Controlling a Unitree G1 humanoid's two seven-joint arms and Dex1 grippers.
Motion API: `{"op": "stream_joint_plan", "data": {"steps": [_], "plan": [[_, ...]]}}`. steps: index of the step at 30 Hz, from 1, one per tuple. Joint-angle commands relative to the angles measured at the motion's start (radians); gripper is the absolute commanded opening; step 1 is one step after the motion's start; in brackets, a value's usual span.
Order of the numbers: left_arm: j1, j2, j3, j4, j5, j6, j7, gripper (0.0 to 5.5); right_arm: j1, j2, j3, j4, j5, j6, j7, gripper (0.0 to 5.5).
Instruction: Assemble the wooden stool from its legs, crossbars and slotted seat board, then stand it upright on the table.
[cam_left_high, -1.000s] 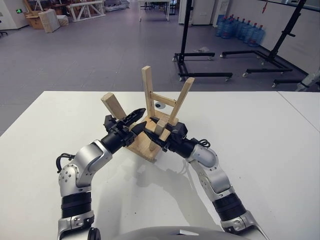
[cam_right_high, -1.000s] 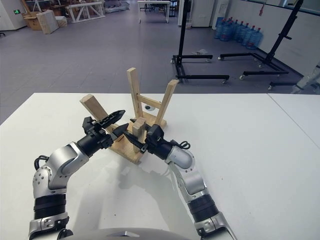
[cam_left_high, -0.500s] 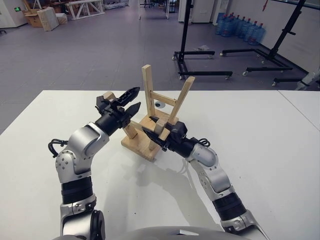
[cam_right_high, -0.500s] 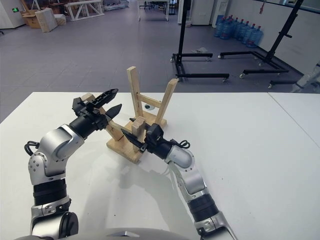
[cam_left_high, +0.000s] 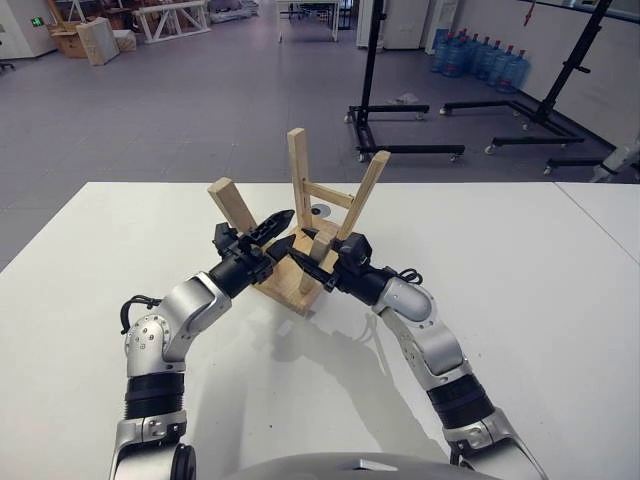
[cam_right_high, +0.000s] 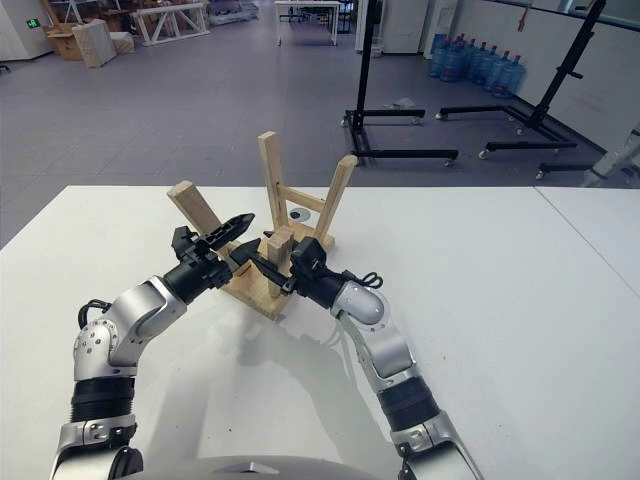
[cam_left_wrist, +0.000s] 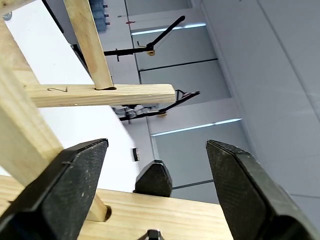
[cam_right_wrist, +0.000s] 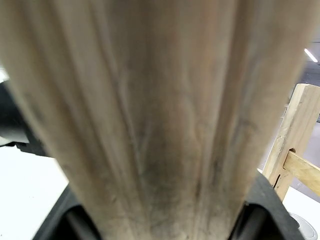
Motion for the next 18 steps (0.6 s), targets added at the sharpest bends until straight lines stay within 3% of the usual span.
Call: {"op": "stream_joint_plan", "data": {"steps": [1,4,9,12,14,18], "plan": [[-0.180,0.073,0.049,-0.137,-0.096,-0.060,0.066,3.61,0.042,-0.024,0.004,0.021,0.007,0.068,0.026,2.05],[-0.381,0.124,0.091,-0.197,-0.103,-0.090,0.088,3.61,0.050,-0.036,-0.009,-0.013,0.046,0.092,0.053,2.05],[-0.626,0.376,0.168,-0.123,-0.095,-0.067,0.057,3.61,0.080,-0.118,-0.053,-0.113,0.175,0.170,0.175,2.05],[-0.565,0.522,0.187,-0.069,-0.040,0.007,-0.025,3.61,0.110,-0.195,-0.091,-0.176,0.249,0.223,0.248,2.05],[-0.425,0.594,0.190,-0.082,0.091,0.056,-0.124,3.61,0.121,-0.241,-0.113,-0.199,0.280,0.246,0.285,2.05],[-0.137,0.594,0.226,-0.136,0.297,0.037,-0.287,3.61,0.113,-0.266,-0.124,-0.189,0.288,0.258,0.307,2.05]]}}
